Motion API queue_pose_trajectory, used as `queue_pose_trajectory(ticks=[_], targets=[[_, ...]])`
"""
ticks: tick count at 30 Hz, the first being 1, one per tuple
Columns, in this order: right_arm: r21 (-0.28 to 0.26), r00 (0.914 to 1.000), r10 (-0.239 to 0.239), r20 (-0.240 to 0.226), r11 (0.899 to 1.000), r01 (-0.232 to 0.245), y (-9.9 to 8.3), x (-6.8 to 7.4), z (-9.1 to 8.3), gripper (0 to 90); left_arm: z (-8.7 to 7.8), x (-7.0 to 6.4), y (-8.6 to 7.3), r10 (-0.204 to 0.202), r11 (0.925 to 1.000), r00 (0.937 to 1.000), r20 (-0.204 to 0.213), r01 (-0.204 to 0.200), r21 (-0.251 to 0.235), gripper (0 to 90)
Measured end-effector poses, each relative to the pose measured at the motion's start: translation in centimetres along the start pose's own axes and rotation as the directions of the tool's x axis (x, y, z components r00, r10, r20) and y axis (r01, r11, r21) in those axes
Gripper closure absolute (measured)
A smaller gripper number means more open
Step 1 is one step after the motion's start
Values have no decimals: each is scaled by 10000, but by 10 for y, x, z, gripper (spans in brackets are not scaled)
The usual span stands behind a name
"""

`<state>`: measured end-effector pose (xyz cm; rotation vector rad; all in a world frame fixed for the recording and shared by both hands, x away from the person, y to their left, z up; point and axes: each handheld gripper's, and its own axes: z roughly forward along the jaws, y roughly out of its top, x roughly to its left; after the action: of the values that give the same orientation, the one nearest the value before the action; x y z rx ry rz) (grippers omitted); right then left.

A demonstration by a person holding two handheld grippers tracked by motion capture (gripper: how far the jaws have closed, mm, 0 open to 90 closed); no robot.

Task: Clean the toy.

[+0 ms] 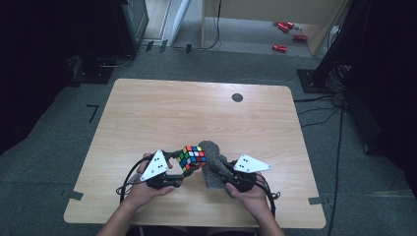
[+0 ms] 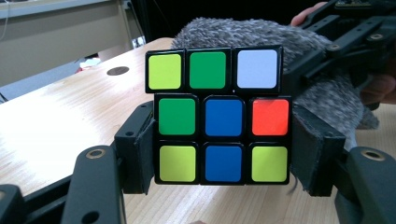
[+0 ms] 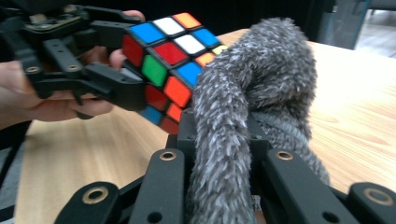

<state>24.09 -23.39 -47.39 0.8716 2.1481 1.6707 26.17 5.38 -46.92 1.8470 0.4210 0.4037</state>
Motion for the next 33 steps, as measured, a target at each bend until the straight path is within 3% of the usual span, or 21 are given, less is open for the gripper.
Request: queue_pose_trajectory(ticks=[4,10,13,18,22,33], targets=[[-544,9999,50,-138,9985,-57,4,2,-5,756,0,2,0,-120,9999,9998,-133,121,65,350],[-394,9976,689,74,9969,-686,2,7,1,738,1,2,-1,-129,9997,9994,-315,135,182,350],[-311,9949,996,168,9946,-990,4,8,1,747,2,3,-1,-179,9994,9978,-632,198,283,350],[-122,9964,808,-271,9966,-811,3,7,0,763,1,10,-3,-550,9970,9920,-1138,608,483,350],[67,9966,687,-460,9976,-685,1,12,7,761,3,6,-2,-500,9972,9942,-953,550,504,350],[146,9974,722,-62,9973,-721,0,12,8,761,3,4,-1,-646,9971,9954,-704,672,346,351]])
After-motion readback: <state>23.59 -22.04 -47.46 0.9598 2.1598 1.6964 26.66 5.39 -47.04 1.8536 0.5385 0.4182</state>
